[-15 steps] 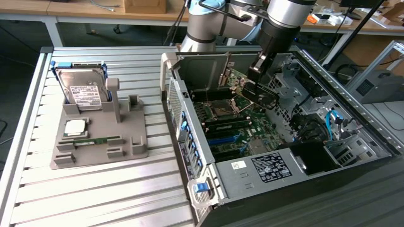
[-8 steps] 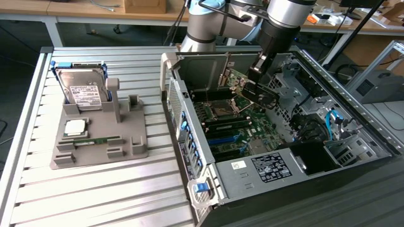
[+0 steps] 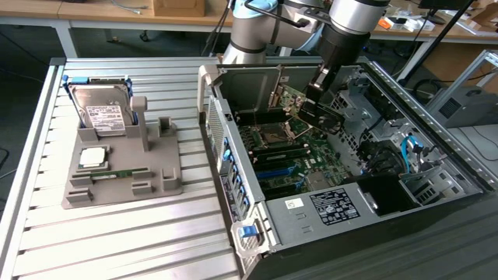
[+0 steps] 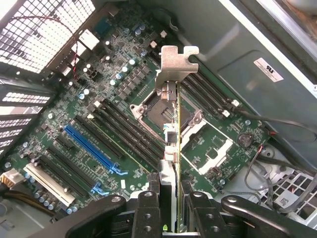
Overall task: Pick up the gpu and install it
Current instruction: 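Insert the gpu into the slot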
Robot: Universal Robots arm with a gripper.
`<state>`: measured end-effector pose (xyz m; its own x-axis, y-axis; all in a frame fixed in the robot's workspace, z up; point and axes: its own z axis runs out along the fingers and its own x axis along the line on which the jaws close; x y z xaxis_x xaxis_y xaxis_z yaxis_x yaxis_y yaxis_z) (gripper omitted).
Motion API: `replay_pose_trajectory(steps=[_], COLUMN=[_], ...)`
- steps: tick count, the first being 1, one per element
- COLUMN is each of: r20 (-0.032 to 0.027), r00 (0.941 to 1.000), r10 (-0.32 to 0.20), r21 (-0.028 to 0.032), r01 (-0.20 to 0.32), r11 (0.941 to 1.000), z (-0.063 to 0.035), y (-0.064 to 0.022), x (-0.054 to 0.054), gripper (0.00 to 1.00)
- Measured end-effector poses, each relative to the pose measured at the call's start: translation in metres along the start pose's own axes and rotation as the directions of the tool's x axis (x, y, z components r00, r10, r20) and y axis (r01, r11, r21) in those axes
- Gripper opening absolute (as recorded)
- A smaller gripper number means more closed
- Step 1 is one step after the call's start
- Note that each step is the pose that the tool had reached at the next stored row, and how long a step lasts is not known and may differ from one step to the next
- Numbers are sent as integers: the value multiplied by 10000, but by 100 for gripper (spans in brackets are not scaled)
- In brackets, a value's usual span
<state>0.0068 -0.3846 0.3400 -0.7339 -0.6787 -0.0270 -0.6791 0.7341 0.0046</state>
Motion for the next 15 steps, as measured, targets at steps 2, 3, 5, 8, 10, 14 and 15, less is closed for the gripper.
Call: replay_pose_trajectory(steps=[2, 3, 5, 8, 10, 14, 15], r20=[0, 0, -1, -1, -2, -3, -3], r00=[10000, 10000, 9999, 9996, 9994, 9987, 9984], r10=[-52, -77, -141, -272, -335, -515, -572], r21=[-2, -2, -4, -7, -8, -13, -15], r01=[52, 77, 141, 272, 335, 515, 572], r11=[10000, 10000, 9999, 9996, 9994, 9987, 9984], z=[0, 0, 0, 0, 0, 0, 0], y=[0, 0, 0, 0, 0, 0, 0], x=[0, 0, 0, 0, 0, 0, 0], gripper=[27, 27, 27, 27, 27, 27, 27])
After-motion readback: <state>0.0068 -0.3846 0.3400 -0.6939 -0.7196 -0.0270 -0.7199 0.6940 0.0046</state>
